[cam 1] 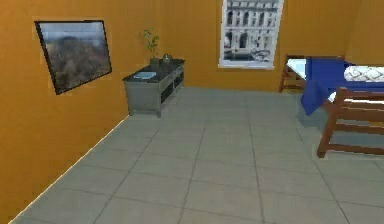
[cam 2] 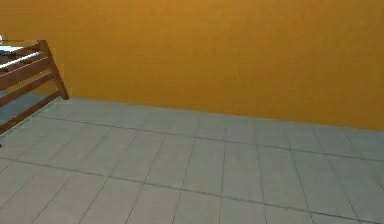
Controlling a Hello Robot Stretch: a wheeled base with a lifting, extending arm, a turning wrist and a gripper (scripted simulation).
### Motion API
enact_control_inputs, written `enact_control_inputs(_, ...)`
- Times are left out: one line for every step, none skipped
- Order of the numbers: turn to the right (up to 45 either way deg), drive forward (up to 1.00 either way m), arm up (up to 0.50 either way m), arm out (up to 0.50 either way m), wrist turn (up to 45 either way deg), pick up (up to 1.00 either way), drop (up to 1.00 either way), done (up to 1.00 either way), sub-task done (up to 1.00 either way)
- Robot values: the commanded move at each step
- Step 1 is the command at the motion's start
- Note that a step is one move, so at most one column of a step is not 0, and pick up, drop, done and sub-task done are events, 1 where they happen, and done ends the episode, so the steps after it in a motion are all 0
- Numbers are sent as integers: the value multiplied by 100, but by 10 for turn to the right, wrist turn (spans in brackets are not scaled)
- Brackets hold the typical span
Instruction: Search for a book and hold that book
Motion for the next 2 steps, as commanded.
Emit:
enact_control_inputs(0,100,0,0,0,0,0,0,0)
enact_control_inputs(0,100,0,0,0,0,0,0,0)
